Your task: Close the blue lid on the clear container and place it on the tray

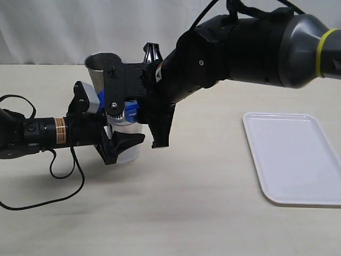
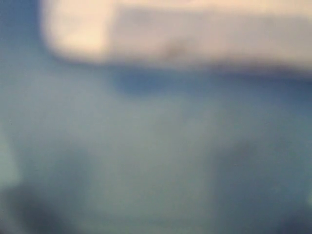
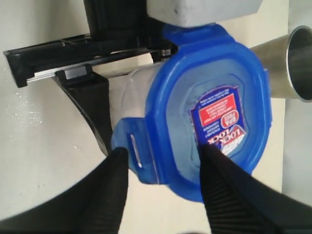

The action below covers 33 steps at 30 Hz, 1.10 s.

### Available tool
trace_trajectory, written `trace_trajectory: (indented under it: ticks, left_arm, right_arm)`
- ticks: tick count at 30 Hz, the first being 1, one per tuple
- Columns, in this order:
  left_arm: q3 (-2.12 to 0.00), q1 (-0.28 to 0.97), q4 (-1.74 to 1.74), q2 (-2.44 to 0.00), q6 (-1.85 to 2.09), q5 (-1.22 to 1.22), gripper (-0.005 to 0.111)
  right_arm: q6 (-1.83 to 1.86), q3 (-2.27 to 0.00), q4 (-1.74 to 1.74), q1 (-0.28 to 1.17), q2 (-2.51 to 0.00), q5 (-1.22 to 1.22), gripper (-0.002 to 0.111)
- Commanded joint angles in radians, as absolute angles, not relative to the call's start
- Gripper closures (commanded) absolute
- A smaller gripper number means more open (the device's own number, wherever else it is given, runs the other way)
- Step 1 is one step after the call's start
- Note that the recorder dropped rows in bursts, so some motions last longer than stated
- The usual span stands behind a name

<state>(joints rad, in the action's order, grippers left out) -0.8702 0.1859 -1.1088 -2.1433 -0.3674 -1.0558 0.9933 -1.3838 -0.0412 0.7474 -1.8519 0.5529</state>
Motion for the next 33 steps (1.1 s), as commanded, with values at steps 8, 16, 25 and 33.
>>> trace_trajectory:
  ticks: [8, 16, 25, 33]
  left_arm:
    - [-0.88, 0.198, -1.131, -2.116, -0.367, -1.221, 0.107]
    - [-0.88, 0.198, -1.131, -2.116, -0.367, -1.221, 0.107]
    - [-0.882, 0.196, -1.132, -2.116, -0.245, -1.221, 0.107]
    - [-0.884, 0.196, -1.105, -2.116, 0.022, -1.221, 0.107]
  right_arm:
    - [0.912, -1.366, -0.156, 0.806, -1.959, 0.566, 0.075]
    - [0.792, -1.366, -0.252, 0.806, -1.959, 0.519, 0.077]
    - [0.785, -1.366, -0.24, 0.806, -1.939, 0.56, 0.077]
    - [0.815, -1.366, -0.13, 0.806, -1.797, 0.581, 0.071]
